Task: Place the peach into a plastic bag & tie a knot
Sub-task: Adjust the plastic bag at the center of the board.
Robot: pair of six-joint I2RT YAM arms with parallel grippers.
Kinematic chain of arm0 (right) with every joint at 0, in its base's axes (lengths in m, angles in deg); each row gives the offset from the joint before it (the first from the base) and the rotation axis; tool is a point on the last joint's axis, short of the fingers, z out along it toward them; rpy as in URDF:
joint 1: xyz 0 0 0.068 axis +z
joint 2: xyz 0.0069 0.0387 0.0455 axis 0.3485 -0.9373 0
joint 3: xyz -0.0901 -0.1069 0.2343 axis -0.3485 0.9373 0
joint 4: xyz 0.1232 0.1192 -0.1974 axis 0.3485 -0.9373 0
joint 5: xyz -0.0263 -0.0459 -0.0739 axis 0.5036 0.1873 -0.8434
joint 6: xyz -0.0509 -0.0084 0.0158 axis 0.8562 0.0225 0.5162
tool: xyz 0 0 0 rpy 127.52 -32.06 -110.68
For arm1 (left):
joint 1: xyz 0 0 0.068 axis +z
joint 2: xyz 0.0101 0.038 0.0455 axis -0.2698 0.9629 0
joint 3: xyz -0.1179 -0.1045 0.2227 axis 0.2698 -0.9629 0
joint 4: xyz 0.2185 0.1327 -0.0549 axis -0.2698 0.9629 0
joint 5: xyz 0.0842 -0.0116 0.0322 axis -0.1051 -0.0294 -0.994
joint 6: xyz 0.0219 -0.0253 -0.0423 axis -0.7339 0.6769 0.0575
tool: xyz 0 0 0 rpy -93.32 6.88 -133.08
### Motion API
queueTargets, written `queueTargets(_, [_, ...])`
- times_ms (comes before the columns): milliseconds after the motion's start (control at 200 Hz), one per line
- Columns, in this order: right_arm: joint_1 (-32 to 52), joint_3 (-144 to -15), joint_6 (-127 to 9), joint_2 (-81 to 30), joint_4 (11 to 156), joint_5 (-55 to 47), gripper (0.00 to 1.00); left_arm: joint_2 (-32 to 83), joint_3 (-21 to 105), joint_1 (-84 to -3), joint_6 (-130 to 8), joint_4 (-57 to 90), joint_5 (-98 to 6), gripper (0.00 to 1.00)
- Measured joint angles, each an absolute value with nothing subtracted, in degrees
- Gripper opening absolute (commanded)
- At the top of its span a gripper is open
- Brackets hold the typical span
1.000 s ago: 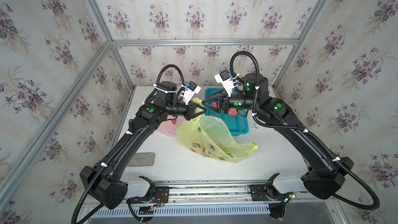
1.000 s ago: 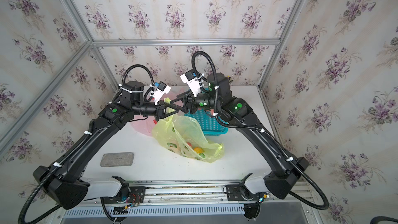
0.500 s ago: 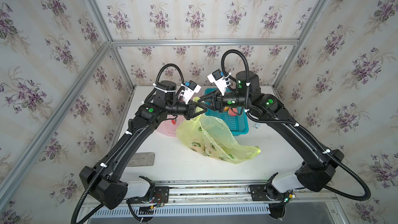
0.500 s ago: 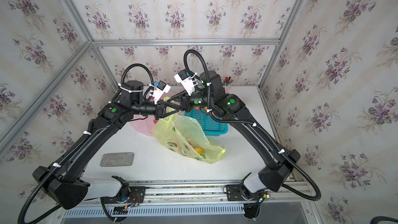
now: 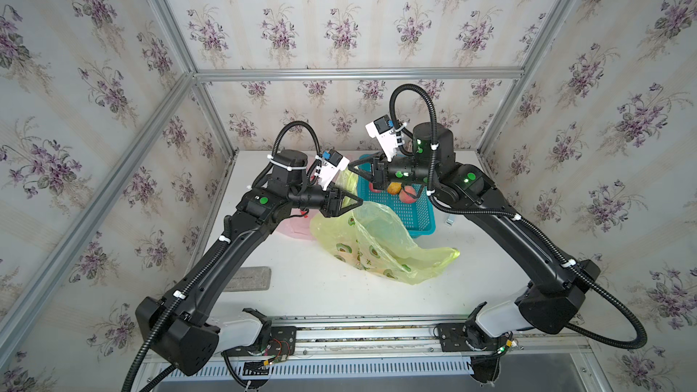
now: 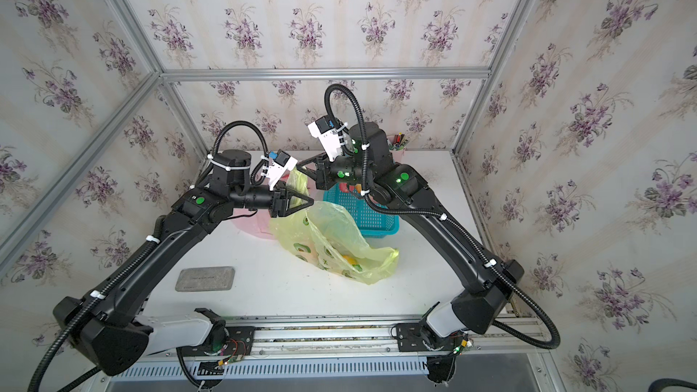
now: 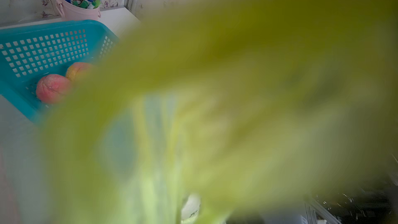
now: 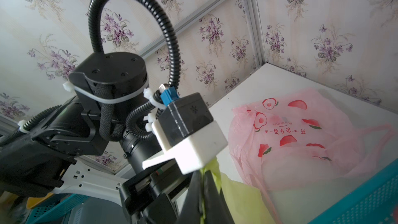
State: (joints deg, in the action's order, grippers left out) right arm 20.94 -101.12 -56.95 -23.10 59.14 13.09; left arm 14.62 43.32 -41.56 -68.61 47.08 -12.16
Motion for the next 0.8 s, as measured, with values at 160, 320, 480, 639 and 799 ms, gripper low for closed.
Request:
queueTargets(160, [20.8, -101.2, -58.9, -23.1, 60.5, 11.6, 0.00, 11.6, 39.1, -41.6, -66.6, 41.9, -13.3, 0.30])
queueTargets(320, [20.8, -99.8, -60.1, -23.0, 61.0, 10.0, 0.00, 11.0, 36.0, -41.6, -63.8, 36.3, -14.4, 0.15])
queueTargets(480, [19.4, -97.7, -61.5, -22.1, 61.9, 8.9, 0.00, 10.3, 32.8, -41.6, -60.6, 30.5, -16.0, 0.10])
queueTargets(639, [16.5, -95.7, -62.7, -20.5, 62.6, 9.1, 0.19, 10.3, 32.0, -41.6, -59.0, 26.5, -16.8, 0.01])
queueTargets(799, [15.8, -95.8, -61.0, -18.5, 60.4, 8.7, 0.79, 11.6, 32.4, -41.5, -58.0, 25.7, -17.7, 0.00])
